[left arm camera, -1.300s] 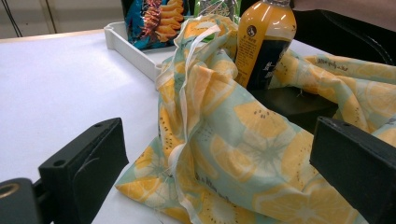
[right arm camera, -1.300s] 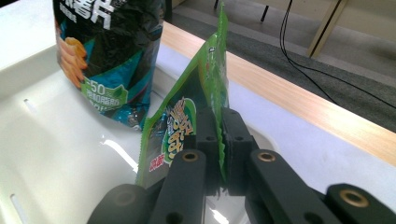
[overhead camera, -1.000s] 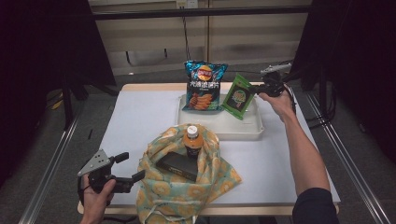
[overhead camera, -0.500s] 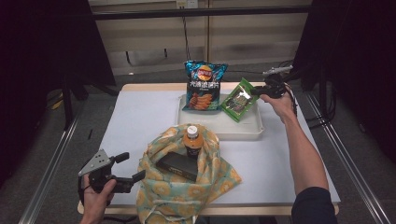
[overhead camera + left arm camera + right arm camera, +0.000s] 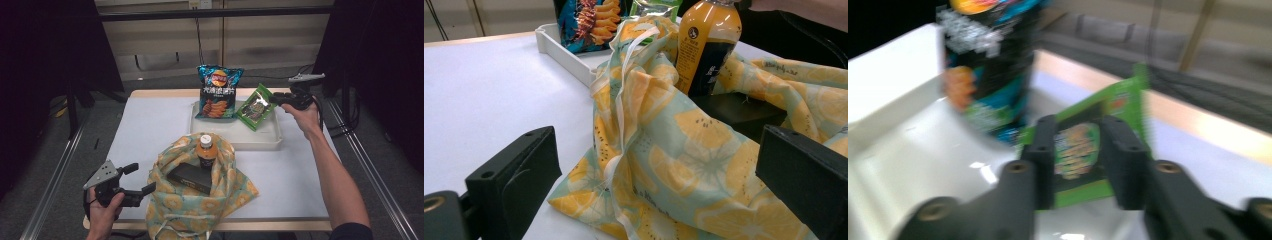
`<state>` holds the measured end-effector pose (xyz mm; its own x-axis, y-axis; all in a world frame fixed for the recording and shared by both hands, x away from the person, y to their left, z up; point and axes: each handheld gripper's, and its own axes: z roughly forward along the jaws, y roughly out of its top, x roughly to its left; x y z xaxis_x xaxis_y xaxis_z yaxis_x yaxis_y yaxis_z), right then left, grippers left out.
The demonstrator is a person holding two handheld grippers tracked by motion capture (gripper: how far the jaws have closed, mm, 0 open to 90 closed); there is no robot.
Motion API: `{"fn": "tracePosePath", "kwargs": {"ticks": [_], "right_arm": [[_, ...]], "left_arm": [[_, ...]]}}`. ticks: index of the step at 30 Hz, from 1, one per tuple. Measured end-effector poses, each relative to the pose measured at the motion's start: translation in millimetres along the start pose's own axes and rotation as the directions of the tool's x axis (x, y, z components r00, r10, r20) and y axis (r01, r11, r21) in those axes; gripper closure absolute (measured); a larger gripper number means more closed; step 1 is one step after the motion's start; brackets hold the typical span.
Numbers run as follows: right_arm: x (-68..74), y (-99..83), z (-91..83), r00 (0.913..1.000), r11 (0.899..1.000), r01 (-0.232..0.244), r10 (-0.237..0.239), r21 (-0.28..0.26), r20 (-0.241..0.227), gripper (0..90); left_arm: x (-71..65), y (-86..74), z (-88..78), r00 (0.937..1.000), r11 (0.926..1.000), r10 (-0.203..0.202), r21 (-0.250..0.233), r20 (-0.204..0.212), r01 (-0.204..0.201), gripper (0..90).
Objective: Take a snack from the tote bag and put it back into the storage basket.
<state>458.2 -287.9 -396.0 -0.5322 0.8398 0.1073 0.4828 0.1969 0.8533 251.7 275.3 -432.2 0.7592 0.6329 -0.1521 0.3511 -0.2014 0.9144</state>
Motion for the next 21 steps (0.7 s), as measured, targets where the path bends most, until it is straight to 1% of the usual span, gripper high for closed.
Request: {"fn": "tracePosePath", "kwargs": {"ticks": [1,2,3,4,5,7,8,9,12,13,17,19,20,21], "right_arm": [[4.2,-1.8,1.5,0.9996,1.0,0.003,-0.003,0.005,-0.028,77.0],[8.4,-4.1,3.5,0.999,1.0,0.004,-0.003,0.011,-0.044,79.3],[12.1,-6.9,6.2,0.998,1.0,0.003,-0.002,0.016,-0.063,82.4],[15.0,-11.0,9.5,0.996,1.0,-0.004,0.005,0.018,-0.089,87.7],[17.2,-15.6,14.3,0.9939,0.999,-0.011,0.015,0.038,-0.109,90.0],[22.6,-23.4,25.5,0.9922,0.996,0.003,0.009,0.094,-0.125,90.0],[24.4,-25.8,30.2,0.9904,0.994,0.005,0.011,0.112,-0.138,90.0],[26.0,-26.8,34.2,0.9888,0.991,0.003,0.017,0.13,-0.148,90.0],[29.1,-26.9,47.1,0.9859,0.984,0.014,0.016,0.177,-0.166,90.0],[29.7,-26.7,49.9,0.9859,0.982,0.014,0.018,0.187,-0.166,90.0],[29.0,-29.7,62.4,0.9827,0.972,0.016,0.027,0.233,-0.183,90.0],[29.7,-32.2,67.5,0.9825,0.968,0.015,0.032,0.25,-0.183,90.0],[30.2,-33.3,70.2,0.9813,0.966,0.021,0.029,0.259,-0.19,90.0],[30.9,-34.3,72.4,0.982,0.963,0.023,0.029,0.269,-0.187,90.0]], "left_arm": [[-0.1,0.0,0.3,1.0,1.0,-0.004,-0.005,0.006,0.004,3.4],[0.6,0.0,0.8,0.9998,1.0,0.004,-0.007,0.018,-0.003,3.4],[0.7,0.0,1.0,0.9998,1.0,0.005,-0.006,0.019,-0.004,3.4],[0.5,0.1,1.0,1.0,1.0,-0.001,-0.005,0.007,0.001,3.4],[1.0,-0.2,1.2,1.0,1.0,-0.005,-0.008,0.004,0.005,3.4],[1.5,-0.8,2.0,0.9999,1.0,-0.01,-0.001,0.005,0.01,3.4],[2.4,-1.0,2.7,0.9997,0.9999,-0.007,-0.008,0.021,0.008,3.4],[2.6,-0.6,2.6,0.9998,1.0,-0.005,-0.006,0.019,0.005,3.4],[1.8,0.0,2.8,0.9999,1.0,-0.002,-0.003,0.013,0.002,3.4],[1.9,-0.1,3.0,0.9997,1.0,-0.003,-0.008,0.022,0.003,3.4],[2.1,-0.3,2.7,0.9997,0.9999,-0.006,-0.01,0.024,0.006,3.4],[2.1,-0.2,2.8,0.9997,1.0,-0.004,-0.008,0.023,0.004,3.4],[2.0,-0.1,2.8,0.9998,1.0,-0.004,-0.008,0.02,0.004,3.4],[1.7,0.1,2.6,0.9999,1.0,-0.004,-0.005,0.014,0.004,3.4]]}}
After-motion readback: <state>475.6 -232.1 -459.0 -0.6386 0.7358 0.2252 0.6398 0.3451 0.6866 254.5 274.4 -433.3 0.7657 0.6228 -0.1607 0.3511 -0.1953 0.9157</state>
